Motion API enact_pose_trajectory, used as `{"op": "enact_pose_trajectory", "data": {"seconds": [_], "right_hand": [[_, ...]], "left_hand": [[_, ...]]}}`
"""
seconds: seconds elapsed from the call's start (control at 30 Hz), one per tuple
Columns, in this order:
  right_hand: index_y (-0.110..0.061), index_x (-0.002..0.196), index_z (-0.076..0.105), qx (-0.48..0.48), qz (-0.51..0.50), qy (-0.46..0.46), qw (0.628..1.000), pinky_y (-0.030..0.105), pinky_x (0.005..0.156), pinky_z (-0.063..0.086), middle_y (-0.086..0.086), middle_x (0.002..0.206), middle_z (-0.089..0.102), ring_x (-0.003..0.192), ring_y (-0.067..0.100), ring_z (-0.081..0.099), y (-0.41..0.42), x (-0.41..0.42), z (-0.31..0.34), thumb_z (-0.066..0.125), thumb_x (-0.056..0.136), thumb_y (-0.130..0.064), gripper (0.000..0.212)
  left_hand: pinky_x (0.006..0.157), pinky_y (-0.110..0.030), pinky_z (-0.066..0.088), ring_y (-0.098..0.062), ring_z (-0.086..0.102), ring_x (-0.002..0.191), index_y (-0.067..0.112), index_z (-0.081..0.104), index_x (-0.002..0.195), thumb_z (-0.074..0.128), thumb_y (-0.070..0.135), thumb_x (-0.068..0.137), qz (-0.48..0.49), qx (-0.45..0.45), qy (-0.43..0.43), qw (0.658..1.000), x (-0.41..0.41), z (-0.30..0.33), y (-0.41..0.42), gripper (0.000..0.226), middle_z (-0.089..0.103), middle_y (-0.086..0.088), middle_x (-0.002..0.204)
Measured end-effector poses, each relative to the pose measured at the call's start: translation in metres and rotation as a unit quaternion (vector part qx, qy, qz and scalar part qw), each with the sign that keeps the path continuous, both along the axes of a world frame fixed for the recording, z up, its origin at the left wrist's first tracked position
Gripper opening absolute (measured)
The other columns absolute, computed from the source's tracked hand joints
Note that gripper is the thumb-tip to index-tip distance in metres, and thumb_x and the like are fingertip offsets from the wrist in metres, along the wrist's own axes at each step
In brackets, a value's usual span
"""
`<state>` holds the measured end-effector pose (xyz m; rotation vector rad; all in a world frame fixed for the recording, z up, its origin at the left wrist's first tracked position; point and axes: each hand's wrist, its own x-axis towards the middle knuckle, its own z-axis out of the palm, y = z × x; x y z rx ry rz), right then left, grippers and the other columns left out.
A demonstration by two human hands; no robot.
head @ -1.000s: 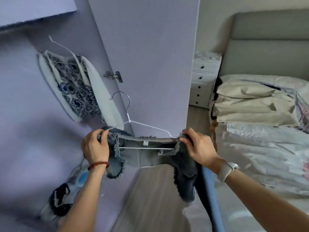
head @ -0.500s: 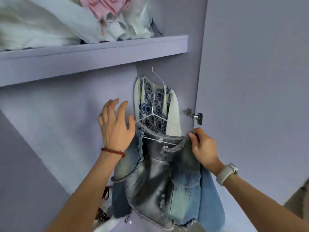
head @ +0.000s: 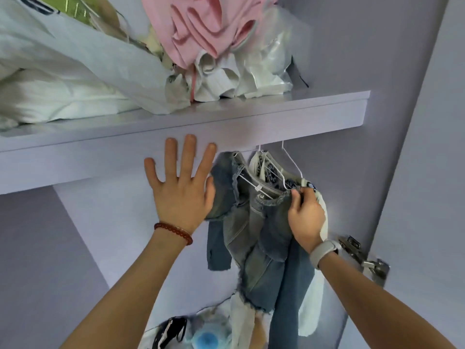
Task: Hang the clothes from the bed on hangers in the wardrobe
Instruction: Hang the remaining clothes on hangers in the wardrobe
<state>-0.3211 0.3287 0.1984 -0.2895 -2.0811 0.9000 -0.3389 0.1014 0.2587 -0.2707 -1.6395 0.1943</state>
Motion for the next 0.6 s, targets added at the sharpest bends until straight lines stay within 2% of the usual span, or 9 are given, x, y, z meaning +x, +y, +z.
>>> {"op": "enact_pose_trajectory", "data": {"seconds": [0.07, 0.13, 0.27, 0.4, 0.47, 0.53, 0.6], "right_hand": [[0.000, 0.107, 0.053, 0.024, -0.019, -0.031, 0.999, 0.031, 0.058, 0.026, 0.021, 0.083, 0.065, 0.080, 0.037, 0.058, 0.004, -0.016, 0.005, 0.039, 0.098, -0.024, 0.029], [-0.004, 0.108, 0.051, 0.031, -0.028, -0.062, 0.997, 0.029, 0.059, 0.027, 0.018, 0.086, 0.066, 0.081, 0.036, 0.060, 0.008, -0.030, 0.005, 0.037, 0.098, -0.027, 0.029], [-0.017, 0.105, 0.048, 0.022, -0.019, -0.077, 0.997, 0.033, 0.080, 0.042, 0.009, 0.096, 0.065, 0.098, 0.032, 0.056, 0.014, -0.040, -0.013, 0.036, 0.097, -0.030, 0.020], [-0.008, 0.106, 0.050, 0.023, -0.005, -0.094, 0.995, 0.040, 0.081, 0.043, 0.016, 0.102, 0.059, 0.099, 0.037, 0.052, 0.022, -0.038, -0.016, 0.038, 0.096, -0.026, 0.023], [-0.005, 0.108, 0.053, 0.036, 0.014, -0.120, 0.992, 0.043, 0.086, 0.043, 0.019, 0.107, 0.058, 0.103, 0.039, 0.050, 0.025, -0.033, -0.015, 0.042, 0.093, -0.018, 0.022], [-0.005, 0.122, 0.050, 0.036, 0.036, -0.142, 0.989, 0.044, 0.095, 0.040, 0.021, 0.120, 0.052, 0.112, 0.040, 0.046, 0.026, -0.022, -0.016, 0.046, 0.091, -0.012, 0.032], [-0.004, 0.133, 0.042, 0.047, 0.047, -0.149, 0.987, 0.043, 0.100, 0.035, 0.021, 0.128, 0.046, 0.117, 0.039, 0.042, 0.028, -0.003, -0.018, 0.048, 0.090, -0.010, 0.043]], "left_hand": [[0.111, -0.051, -0.006, -0.024, -0.010, 0.142, 0.028, 0.007, 0.147, 0.053, 0.037, 0.084, 0.009, -0.005, 0.007, 1.000, -0.004, 0.000, 0.000, 0.078, -0.014, 0.001, 0.155], [0.112, -0.049, -0.008, -0.023, -0.011, 0.142, 0.028, 0.006, 0.147, 0.052, 0.036, 0.084, 0.012, -0.002, 0.005, 1.000, -0.004, 0.000, 0.000, 0.079, -0.015, 0.001, 0.154], [0.112, -0.048, -0.009, -0.022, -0.010, 0.142, 0.029, 0.007, 0.147, 0.052, 0.036, 0.084, 0.018, 0.003, 0.000, 1.000, -0.004, -0.002, 0.000, 0.077, -0.014, 0.002, 0.155], [0.112, -0.048, -0.007, -0.021, -0.009, 0.142, 0.028, 0.014, 0.147, 0.054, 0.033, 0.083, 0.016, 0.011, -0.012, 1.000, 0.001, 0.000, 0.002, 0.075, -0.008, 0.001, 0.156], [0.113, -0.048, -0.006, -0.021, -0.010, 0.142, 0.027, 0.019, 0.146, 0.054, 0.029, 0.082, 0.008, 0.018, -0.032, 0.999, 0.007, 0.001, 0.004, 0.073, 0.007, -0.003, 0.155], [0.112, -0.048, -0.005, -0.024, -0.006, 0.143, 0.026, 0.021, 0.145, 0.056, 0.026, 0.081, -0.001, 0.023, -0.052, 0.998, 0.013, 0.002, 0.006, 0.073, 0.016, -0.005, 0.150], [0.111, -0.050, -0.003, -0.028, 0.001, 0.140, 0.025, 0.023, 0.145, 0.058, 0.025, 0.079, -0.011, 0.026, -0.073, 0.997, 0.021, 0.004, 0.007, 0.075, 0.016, -0.006, 0.150]]}}
